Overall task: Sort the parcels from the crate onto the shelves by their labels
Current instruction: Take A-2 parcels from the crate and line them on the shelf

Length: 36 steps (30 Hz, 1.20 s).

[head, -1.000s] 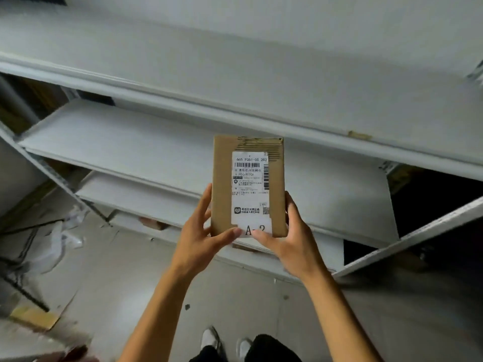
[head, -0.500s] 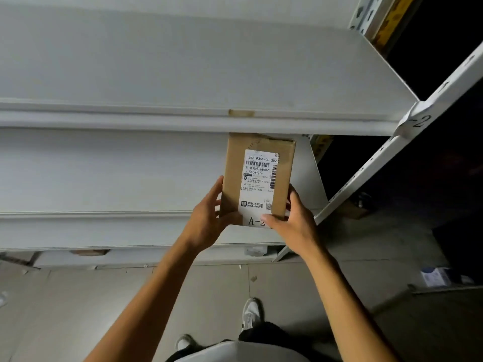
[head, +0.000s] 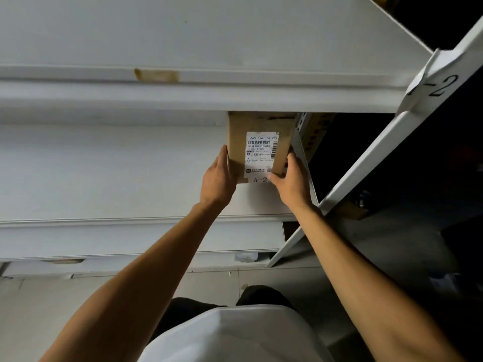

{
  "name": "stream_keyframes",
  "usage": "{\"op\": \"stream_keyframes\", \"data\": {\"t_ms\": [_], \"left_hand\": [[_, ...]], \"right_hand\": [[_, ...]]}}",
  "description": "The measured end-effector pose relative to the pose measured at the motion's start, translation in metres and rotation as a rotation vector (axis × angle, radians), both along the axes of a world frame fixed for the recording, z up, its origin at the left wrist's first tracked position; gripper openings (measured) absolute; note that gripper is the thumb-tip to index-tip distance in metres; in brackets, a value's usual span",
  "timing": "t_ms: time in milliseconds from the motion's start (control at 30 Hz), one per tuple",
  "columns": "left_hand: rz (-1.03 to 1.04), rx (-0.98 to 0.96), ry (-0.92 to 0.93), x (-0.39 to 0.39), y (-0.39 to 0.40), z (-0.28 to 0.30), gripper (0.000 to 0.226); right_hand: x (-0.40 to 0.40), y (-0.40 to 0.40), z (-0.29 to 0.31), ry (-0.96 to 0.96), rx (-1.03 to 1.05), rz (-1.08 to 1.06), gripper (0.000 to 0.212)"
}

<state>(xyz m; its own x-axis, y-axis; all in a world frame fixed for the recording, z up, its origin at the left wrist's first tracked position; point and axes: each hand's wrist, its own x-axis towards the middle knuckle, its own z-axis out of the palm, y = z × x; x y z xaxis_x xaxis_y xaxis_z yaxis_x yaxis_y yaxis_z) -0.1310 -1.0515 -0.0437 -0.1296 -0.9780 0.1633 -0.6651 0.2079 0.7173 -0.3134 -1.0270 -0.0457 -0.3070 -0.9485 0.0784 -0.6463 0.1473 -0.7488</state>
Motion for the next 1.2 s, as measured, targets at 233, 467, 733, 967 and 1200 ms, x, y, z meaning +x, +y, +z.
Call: {"op": "stream_keyframes", "data": {"t_ms": [233,467,733,967,1200], "left_hand": [[-0.009,-0.012,-0.033,-0.028,-0.025,-0.024,0.056],[-0.147,0.160,-0.155,-0.032,-0.036,-0.008,0.078],[-0.156,0.287,-0.436,0.004,0.016,-0.003,0.069],[0.007,0.344,-0.547,0.083,0.072,0.012,0.071],[0.307,0.441,-0.547,0.179,0.161,0.032,0.073]], "right_hand": [[-0.026,-0.034,-0.031,-0.062,0.046,-0.068,0.060],[-0.025,-0.024,-0.018,-0.154,0.212,-0.039,0.095],[0.014,0.034,-0.005,0.183,0.336,0.235,0.078],[0.062,0.041,0.014,0.440,0.341,0.550,0.067],[0.151,0.070,0.023,0.519,0.350,0.868,0.068]]}}
